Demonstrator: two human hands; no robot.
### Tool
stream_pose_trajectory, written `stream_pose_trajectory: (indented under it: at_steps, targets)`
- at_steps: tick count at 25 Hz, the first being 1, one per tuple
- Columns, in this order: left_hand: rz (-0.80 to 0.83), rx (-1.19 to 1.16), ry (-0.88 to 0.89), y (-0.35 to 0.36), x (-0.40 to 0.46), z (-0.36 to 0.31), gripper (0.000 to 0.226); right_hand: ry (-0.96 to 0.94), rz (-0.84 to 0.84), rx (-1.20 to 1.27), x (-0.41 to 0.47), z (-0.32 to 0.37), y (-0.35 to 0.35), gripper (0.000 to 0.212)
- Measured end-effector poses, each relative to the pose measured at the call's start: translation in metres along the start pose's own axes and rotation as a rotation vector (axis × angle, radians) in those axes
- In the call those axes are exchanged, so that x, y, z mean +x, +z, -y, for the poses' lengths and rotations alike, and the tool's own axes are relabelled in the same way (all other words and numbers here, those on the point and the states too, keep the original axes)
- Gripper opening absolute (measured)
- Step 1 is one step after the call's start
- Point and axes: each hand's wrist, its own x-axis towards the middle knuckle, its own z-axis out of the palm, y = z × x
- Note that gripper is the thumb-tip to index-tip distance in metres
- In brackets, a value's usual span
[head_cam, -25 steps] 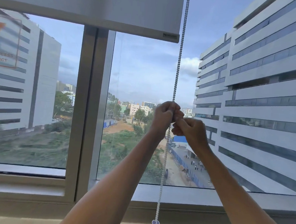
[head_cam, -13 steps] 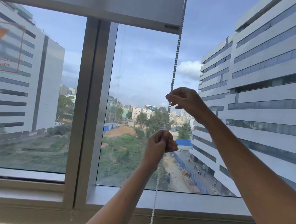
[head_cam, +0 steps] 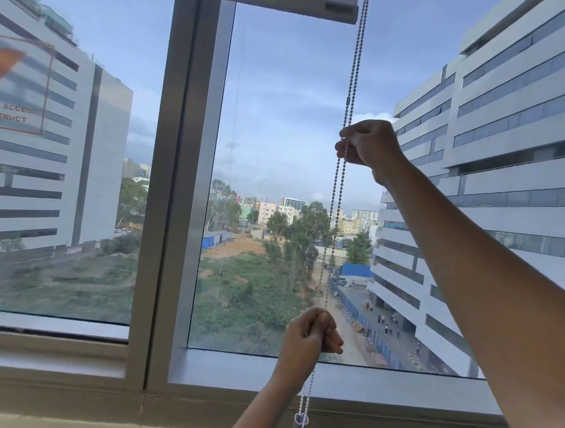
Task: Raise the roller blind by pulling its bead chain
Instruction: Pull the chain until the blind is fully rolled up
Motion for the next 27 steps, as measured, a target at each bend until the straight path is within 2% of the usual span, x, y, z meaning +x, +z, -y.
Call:
stream_pose_trajectory:
  at_steps: [5, 8, 14, 17, 23, 27]
  targets:
    - [0.039, -0.009, -0.019, -0.003, 0.003, 0.000, 0.030, -0.078, -0.074, 0.016, -0.008, -0.010, 0.001, 0.025]
    - [0.066, 0.006, -0.047, -0.004, 0.002, 0.003, 0.027, -0.150, -0.103, -0.020, -0.017, -0.016, -0.001, 0.023]
    - [0.106, 0.048, -0.092, -0.002, -0.019, 0.027, 0.022, -0.154, -0.081, -0.060, -0.049, -0.052, 0.001, 0.016]
    - [0.083, 0.085, -0.076, 0.000, -0.023, 0.034, 0.019, -0.159, -0.117, -0.076, -0.056, -0.061, 0.001, 0.017]
    - [-0.068, 0.389, 0.061, -0.001, -0.024, 0.045, 0.002, -0.202, -0.199, -0.106, -0.063, -0.066, 0.004, 0.010]
    - [-0.023, 0.340, 0.014, -0.007, -0.033, 0.059, 0.019, -0.218, -0.200, -0.155, -0.083, -0.090, 0.008, 0.018]
